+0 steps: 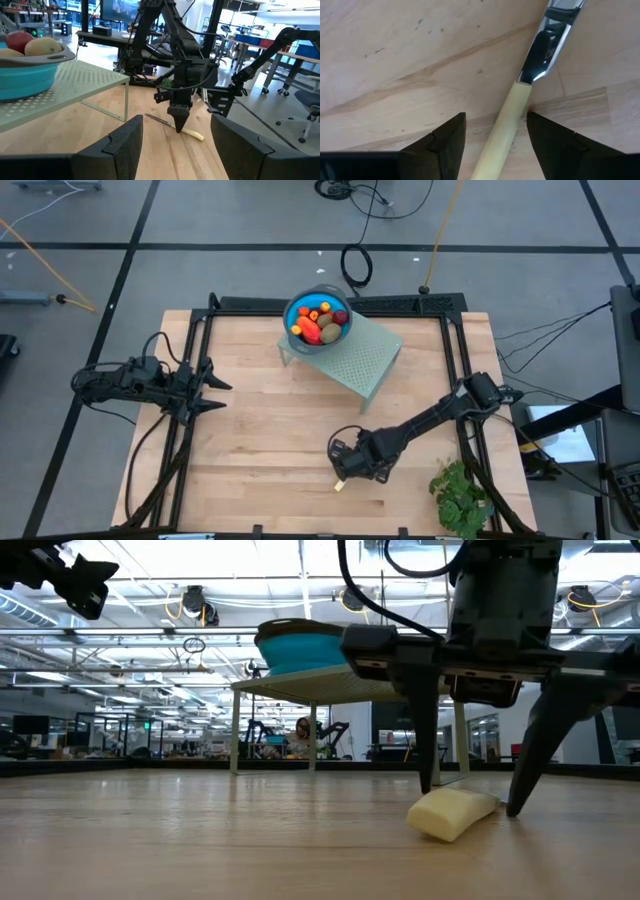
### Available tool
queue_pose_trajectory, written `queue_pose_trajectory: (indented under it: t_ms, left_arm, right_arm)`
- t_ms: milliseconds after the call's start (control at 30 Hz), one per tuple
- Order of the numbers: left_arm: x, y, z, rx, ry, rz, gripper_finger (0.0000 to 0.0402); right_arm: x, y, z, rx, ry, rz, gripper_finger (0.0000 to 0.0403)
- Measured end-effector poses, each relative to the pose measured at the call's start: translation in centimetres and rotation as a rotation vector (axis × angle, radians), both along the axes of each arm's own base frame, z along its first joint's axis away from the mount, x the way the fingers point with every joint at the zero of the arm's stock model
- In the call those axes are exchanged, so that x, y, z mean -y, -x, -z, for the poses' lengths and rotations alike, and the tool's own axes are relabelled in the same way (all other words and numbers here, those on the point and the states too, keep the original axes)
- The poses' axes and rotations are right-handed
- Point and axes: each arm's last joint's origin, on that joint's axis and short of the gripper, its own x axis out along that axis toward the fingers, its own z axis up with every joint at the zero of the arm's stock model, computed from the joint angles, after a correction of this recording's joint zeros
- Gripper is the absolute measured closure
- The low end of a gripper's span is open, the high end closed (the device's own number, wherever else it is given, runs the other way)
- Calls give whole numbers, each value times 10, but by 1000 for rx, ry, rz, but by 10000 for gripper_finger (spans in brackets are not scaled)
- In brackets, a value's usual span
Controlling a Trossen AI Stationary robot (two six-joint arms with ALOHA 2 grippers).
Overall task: Pick & Place Fruit
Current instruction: Put the yellow table knife on the shelf
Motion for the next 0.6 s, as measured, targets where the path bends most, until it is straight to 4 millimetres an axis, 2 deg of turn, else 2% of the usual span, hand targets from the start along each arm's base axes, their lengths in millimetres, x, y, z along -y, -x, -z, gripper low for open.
queue_pose_trajectory:
  t_ms: [233, 600]
  left_arm:
    - [0, 0, 0, 0, 1, 0, 167]
    - [0, 0, 0, 0, -1, 0, 167]
  right_arm:
    - [3, 1, 1, -22, 8, 6, 210]
    - [7, 2, 2, -47, 14, 7, 282]
